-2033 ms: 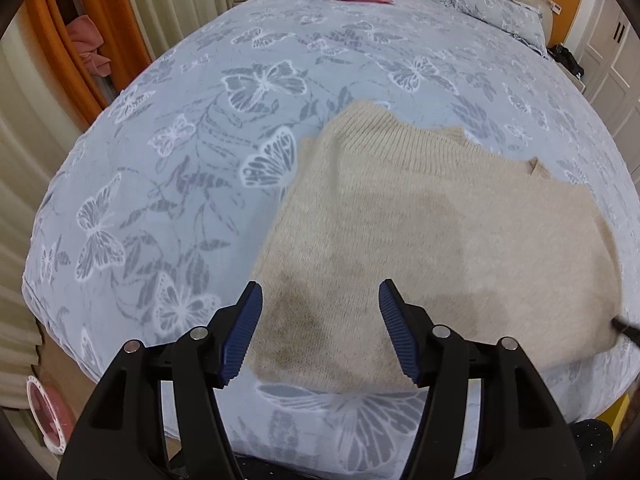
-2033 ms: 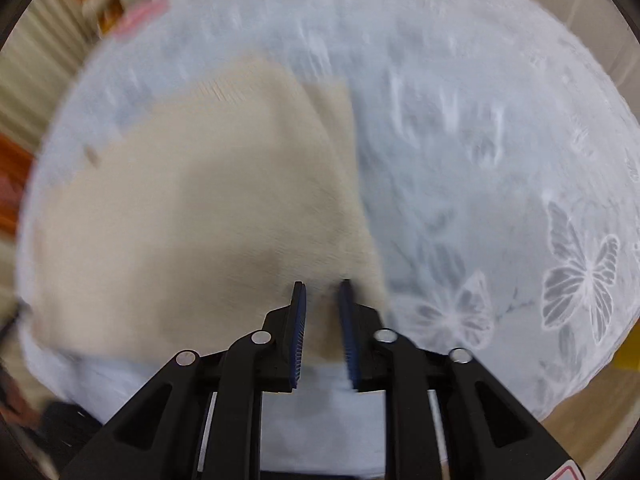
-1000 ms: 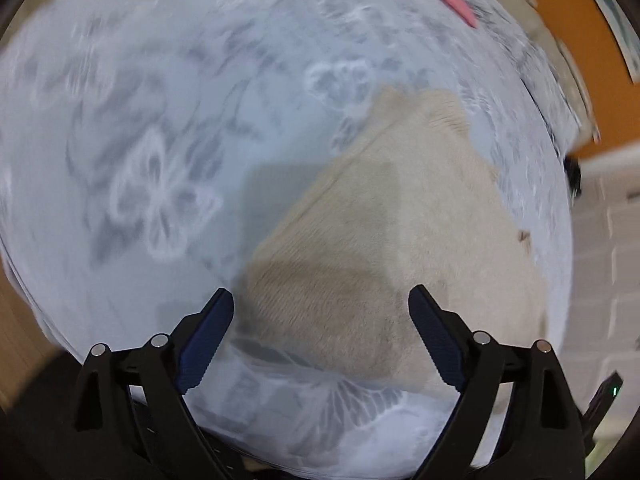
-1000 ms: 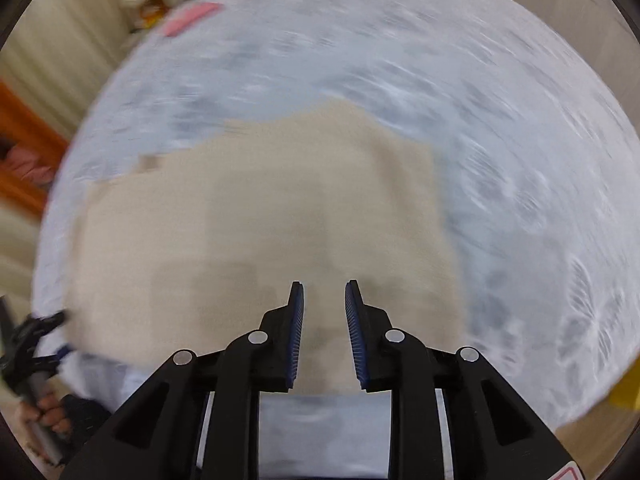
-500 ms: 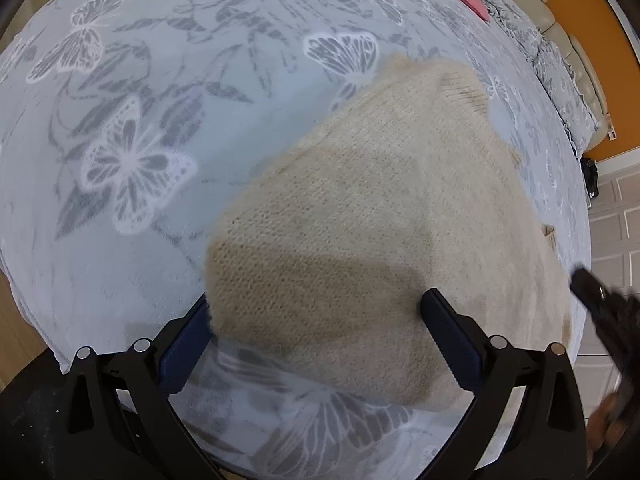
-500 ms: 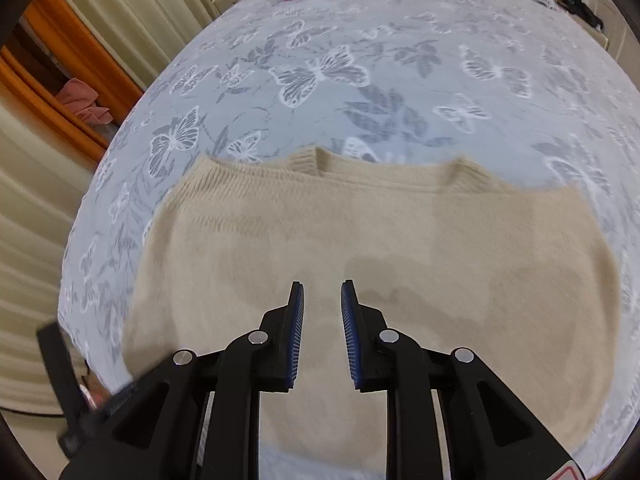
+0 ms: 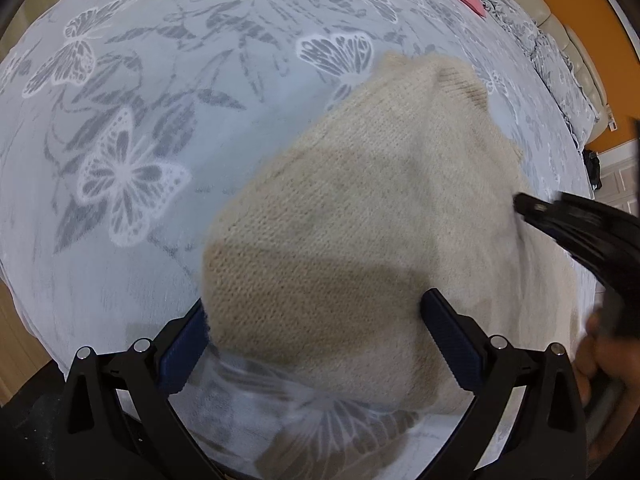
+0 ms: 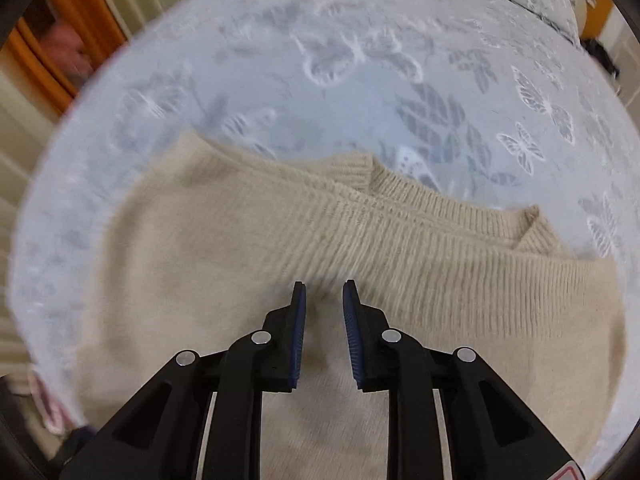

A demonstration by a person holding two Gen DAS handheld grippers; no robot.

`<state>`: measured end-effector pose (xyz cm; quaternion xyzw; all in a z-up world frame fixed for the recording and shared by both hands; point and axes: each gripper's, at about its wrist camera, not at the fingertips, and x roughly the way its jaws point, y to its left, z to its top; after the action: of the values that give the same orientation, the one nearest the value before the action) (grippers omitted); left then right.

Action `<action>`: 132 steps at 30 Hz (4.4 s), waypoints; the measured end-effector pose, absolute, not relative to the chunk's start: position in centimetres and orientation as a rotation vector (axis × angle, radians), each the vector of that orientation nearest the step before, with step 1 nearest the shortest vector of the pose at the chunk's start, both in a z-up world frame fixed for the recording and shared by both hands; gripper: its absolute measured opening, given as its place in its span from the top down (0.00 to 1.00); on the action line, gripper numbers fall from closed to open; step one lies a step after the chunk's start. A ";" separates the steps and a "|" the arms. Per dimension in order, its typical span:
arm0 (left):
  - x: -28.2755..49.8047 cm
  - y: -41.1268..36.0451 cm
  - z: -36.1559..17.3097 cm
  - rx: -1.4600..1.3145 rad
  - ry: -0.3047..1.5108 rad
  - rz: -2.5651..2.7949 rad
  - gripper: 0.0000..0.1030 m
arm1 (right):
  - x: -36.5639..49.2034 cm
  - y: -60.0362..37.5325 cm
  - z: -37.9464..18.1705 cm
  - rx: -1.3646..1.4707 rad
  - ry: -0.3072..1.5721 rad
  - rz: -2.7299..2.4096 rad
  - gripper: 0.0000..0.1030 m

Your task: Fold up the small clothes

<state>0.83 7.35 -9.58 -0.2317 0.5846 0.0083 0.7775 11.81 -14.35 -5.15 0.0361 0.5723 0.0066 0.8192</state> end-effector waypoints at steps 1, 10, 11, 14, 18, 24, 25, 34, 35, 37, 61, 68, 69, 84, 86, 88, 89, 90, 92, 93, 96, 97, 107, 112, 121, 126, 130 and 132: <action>0.8 7.3 -9.6 -0.501 1.265 0.018 0.05 | 10.7 -15.1 -4.3 0.115 1.195 0.018 0.80; 1.1 7.1 -9.7 -0.488 1.252 0.042 0.05 | 2.1 -22.9 -3.9 0.224 1.166 -0.089 0.80; 1.2 7.0 -9.7 -0.482 1.250 0.046 0.05 | 1.7 -23.6 -4.2 0.241 1.164 -0.090 0.80; 1.2 6.8 -9.6 -0.466 1.243 0.058 0.05 | 1.2 -24.8 -4.3 0.269 1.145 -0.090 0.80; 1.3 6.4 -9.7 -0.444 1.237 0.078 0.05 | 1.9 -24.6 -3.9 0.263 1.108 -0.050 0.80; 1.4 6.3 -9.7 -0.443 1.217 0.105 0.04 | 3.3 -23.7 -6.3 0.211 1.119 -0.003 0.78; 1.5 6.4 -9.7 -0.447 1.213 0.107 0.04 | 3.3 -23.7 -7.1 0.214 1.127 0.000 0.78; 2.2 6.9 -8.8 -0.501 1.110 0.077 0.54 | 2.2 -23.3 -8.5 0.187 1.036 0.018 0.76; 2.3 6.9 -8.4 -0.495 1.100 0.046 0.65 | 2.3 -23.4 -8.5 0.189 1.036 0.016 0.76; 2.2 7.6 -7.6 -0.544 1.082 0.010 0.78 | 2.2 -23.7 -8.5 0.215 1.036 0.015 0.76; -2.3 -15.4 8.9 -0.304 0.867 -0.470 0.85 | 2.4 -29.0 -9.6 0.680 1.079 0.153 0.75; -3.3 -19.9 7.4 -0.245 0.904 -0.500 0.85 | -3.0 -38.8 -9.0 1.097 0.966 0.044 0.68; -3.4 -20.8 7.1 -0.233 0.909 -0.508 0.85 | -3.8 -40.3 -8.3 1.091 0.934 0.001 0.65; -8.5 -25.7 -2.4 0.051 1.068 -0.566 0.75 | -5.0 -44.1 -8.1 1.152 0.885 0.142 0.32; -8.8 -24.9 -1.9 0.040 1.056 -0.580 0.72 | -4.0 -43.9 -8.3 1.158 0.898 0.161 0.30; -8.9 -24.4 -2.0 0.019 1.063 -0.600 0.68 | -3.3 -43.5 -8.1 1.142 0.908 0.179 0.25; -8.8 -24.1 -2.1 0.013 1.068 -0.609 0.68 | -2.5 -43.4 -7.8 1.132 0.916 0.184 0.24; -8.7 -23.9 -2.2 0.012 1.071 -0.614 0.68 | -2.0 -43.3 -7.7 1.117 0.926 0.190 0.24; -8.7 -23.4 -1.9 -0.017 1.062 -0.637 0.70 | -1.2 -42.6 -7.2 1.076 0.945 0.207 0.24; -8.8 -23.1 -1.8 -0.026 1.056 -0.649 0.72 | -0.8 -42.2 -6.9 1.057 0.952 0.227 0.24; -8.9 -22.3 -1.7 -0.032 1.041 -0.683 0.81 | 1.0 -40.8 -6.4 0.986 0.992 0.280 0.24; -8.6 -22.2 -1.8 -0.035 1.043 -0.688 0.82 | 1.5 -40.3 -6.3 0.961 1.015 0.277 0.24; -9.7 -21.6 5.1 -0.127 0.880 -0.756 0.88 | 2.3 -39.3 4.8 0.600 0.870 0.401 0.87; -10.0 -27.2 2.5 -0.132 1.029 -0.814 0.53 | 1.2 -45.3 -1.8 0.593 0.981 0.188 0.77; -10.6 -14.5 -1.3 -0.506 1.148 -0.603 0.16 | -11.6 -49.9 -2.9 0.738 0.887 0.040 0.41; -9.4 -7.7 -3.4 -0.781 1.187 -0.501 0.14 | -15.5 -47.5 -3.7 0.879 0.903 0.148 0.41; -8.9 -8.1 -5.4 -0.987 1.236 -0.536 0.13 | -13.4 -42.3 -3.7 0.777 0.956 0.199 0.29; -8.1 -9.0 -7.2 -1.079 1.293 -0.558 0.13 | -11.7 -40.3 -3.7 0.681 0.992 0.189 0.27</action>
<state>-8.11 -9.04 -7.24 -0.4716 0.5650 -0.2439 0.6315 -11.71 -40.26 -3.70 0.3200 0.4660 0.0886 0.8201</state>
